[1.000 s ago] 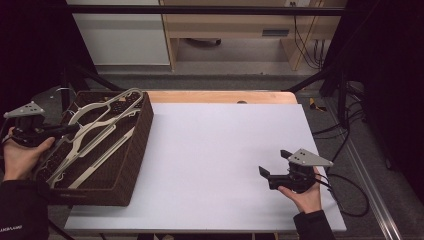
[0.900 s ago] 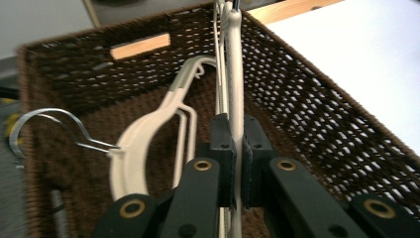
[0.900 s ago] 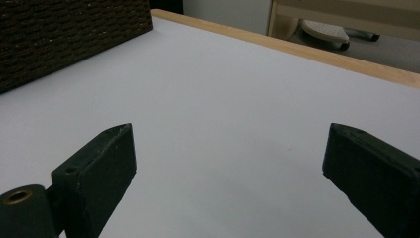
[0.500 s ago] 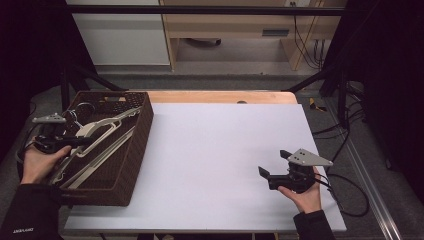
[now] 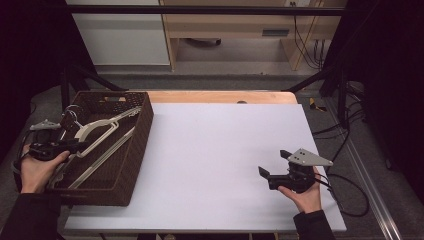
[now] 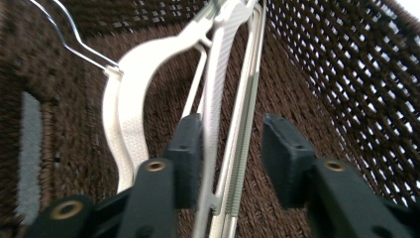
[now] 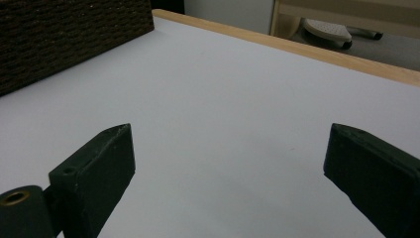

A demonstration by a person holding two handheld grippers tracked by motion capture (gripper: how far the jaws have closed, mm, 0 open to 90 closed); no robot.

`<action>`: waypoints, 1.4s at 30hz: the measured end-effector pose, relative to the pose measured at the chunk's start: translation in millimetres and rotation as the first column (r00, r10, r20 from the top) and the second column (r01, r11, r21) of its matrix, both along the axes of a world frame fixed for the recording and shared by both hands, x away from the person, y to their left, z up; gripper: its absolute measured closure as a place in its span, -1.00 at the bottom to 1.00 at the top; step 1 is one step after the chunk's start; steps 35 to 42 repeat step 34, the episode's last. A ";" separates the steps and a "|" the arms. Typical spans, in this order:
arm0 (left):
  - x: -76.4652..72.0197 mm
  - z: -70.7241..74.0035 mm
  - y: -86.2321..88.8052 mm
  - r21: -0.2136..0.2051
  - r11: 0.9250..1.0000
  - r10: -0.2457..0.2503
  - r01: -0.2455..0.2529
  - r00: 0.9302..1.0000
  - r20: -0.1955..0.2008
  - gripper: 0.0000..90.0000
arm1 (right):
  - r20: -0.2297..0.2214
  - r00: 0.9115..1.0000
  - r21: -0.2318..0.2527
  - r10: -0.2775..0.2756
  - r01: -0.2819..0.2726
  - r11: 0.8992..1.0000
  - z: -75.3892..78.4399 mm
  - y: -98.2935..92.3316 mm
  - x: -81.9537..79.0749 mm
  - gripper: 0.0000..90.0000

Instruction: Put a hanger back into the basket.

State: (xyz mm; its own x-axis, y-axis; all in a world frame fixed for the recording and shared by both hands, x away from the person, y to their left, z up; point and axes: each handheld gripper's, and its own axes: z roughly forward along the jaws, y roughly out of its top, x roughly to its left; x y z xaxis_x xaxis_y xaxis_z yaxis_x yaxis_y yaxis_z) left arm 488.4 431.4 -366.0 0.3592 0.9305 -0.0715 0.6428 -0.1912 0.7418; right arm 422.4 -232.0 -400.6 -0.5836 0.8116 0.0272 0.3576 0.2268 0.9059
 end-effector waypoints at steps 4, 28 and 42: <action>-15.8 10.2 -8.4 -0.035 0.999 0.013 -0.010 0.996 0.094 0.07 | 0.001 1.000 0.006 -0.005 0.005 1.000 -0.2 -0.8 0.0 -0.87; -68.5 -1.4 -136.1 -0.118 0.957 -0.222 0.266 0.930 0.293 -0.78 | 0.037 0.999 0.041 -0.016 0.015 0.999 3.0 -9.1 -6.2 -0.90; -69.4 -9.1 -146.9 -0.093 0.948 -0.264 0.306 0.914 0.309 -0.82 | 0.053 0.999 0.045 -0.006 0.004 0.999 4.1 -11.3 -8.7 -0.92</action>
